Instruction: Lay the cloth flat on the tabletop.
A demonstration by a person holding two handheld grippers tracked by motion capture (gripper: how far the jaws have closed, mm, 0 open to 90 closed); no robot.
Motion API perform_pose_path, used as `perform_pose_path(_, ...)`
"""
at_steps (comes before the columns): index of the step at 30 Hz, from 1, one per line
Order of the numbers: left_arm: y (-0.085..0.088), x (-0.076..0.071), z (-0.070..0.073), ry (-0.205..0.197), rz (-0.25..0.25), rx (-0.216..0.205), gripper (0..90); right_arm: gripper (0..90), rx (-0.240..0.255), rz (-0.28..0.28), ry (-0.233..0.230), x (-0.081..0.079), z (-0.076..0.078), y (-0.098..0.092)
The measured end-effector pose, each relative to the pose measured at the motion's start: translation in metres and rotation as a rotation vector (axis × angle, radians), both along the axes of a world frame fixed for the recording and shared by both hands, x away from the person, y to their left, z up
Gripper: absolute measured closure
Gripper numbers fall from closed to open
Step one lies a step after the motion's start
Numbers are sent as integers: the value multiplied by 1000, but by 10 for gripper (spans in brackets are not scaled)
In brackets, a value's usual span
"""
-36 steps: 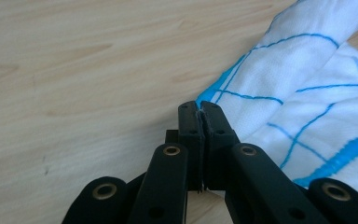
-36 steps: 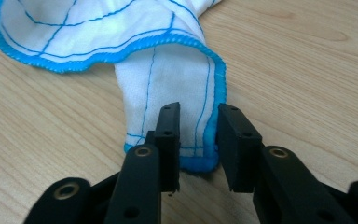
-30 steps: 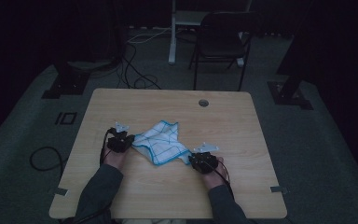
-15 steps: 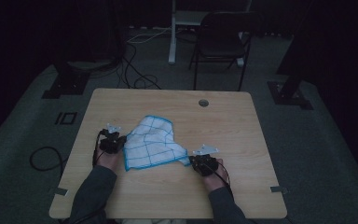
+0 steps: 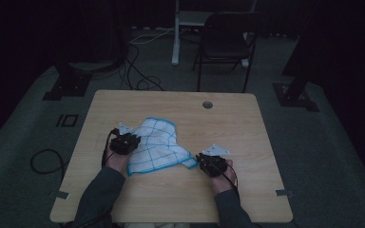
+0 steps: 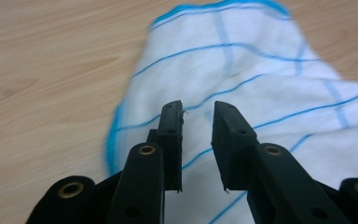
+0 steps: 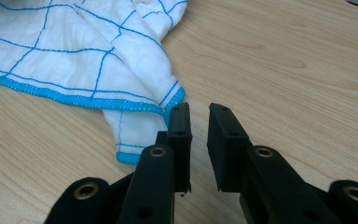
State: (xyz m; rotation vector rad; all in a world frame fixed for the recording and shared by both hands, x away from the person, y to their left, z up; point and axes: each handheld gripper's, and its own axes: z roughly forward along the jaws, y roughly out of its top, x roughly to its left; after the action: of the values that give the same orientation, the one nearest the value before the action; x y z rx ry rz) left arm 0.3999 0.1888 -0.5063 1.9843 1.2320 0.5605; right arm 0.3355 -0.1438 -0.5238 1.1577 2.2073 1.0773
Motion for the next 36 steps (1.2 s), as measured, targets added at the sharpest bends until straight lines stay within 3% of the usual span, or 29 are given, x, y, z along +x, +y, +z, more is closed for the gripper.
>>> perform_pose_path(13, -82, 7, 6, -14, -194, 38, 689, 760, 5, -22, 9, 1, -2, -5)
perform_pose_path(23, -140, 7, -5, 11, -338, 83, 619, 762, 20, -58, 3, 1, 1, -18)
perform_pose_path(27, -154, 6, -10, 30, -379, 103, 596, 762, 26, -72, 3, 1, 2, -23)
perform_pose_path(36, -166, 3, -25, 68, -399, 153, 562, 765, 32, -96, 2, 1, 2, -32)
